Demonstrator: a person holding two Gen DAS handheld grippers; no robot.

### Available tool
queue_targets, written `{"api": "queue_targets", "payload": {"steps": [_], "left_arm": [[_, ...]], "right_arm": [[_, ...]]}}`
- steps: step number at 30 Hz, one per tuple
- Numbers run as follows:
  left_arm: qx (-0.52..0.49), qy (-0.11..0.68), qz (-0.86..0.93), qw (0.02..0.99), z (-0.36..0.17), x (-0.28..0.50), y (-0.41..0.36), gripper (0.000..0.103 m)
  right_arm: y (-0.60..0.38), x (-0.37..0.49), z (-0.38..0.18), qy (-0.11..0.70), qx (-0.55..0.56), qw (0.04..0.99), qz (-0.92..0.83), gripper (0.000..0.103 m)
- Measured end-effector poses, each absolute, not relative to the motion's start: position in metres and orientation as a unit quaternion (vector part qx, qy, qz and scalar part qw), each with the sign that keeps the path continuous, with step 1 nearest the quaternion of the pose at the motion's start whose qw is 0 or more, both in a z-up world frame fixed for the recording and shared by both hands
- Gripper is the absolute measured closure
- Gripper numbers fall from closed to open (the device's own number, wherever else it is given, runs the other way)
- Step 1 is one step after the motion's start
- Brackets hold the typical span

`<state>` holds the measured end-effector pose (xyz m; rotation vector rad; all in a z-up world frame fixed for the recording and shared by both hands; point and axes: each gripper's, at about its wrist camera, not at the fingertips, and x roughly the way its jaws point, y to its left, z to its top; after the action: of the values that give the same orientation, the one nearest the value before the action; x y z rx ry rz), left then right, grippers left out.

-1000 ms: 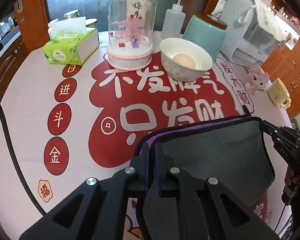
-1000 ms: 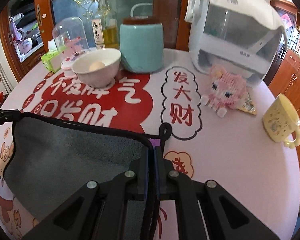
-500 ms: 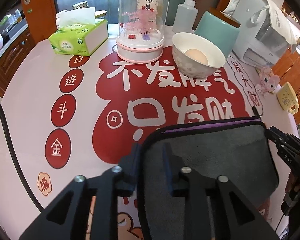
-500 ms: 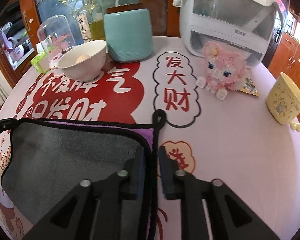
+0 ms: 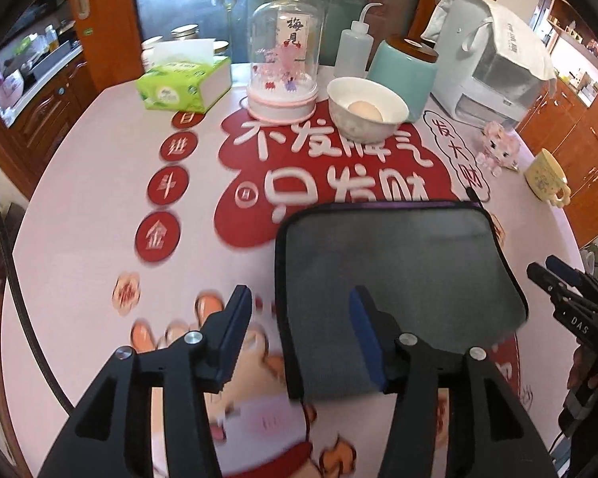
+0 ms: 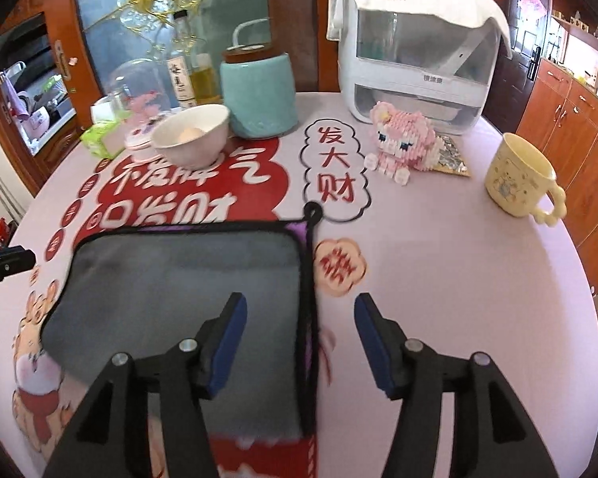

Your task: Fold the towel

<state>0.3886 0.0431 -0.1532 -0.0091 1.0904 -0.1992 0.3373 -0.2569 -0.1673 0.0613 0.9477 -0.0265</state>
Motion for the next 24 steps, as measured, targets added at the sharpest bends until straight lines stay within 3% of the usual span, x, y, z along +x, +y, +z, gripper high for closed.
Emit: {"api": "queue_targets", "payload": {"steps": [4,12,24], "left_arm": [[-0.004,0.513,-0.091,0.853,-0.144,0.342,0.051,0.041],[-0.012,0.507,-0.099,0.856,-0.119,0.237,0.074,0.03],[0.0,0.5,-0.099,0.86,-0.069,0.125,0.079,0.023]], "right_arm": [[-0.242,0.301,-0.162,0.461,0.034,0.887,-0.01,0.038],[-0.201,0.204,-0.151,0.471,0.053,0.881,-0.012,0.025],[-0.151,0.09,-0.099,0.462,0.045,0.885,-0.005,0.015]]}}
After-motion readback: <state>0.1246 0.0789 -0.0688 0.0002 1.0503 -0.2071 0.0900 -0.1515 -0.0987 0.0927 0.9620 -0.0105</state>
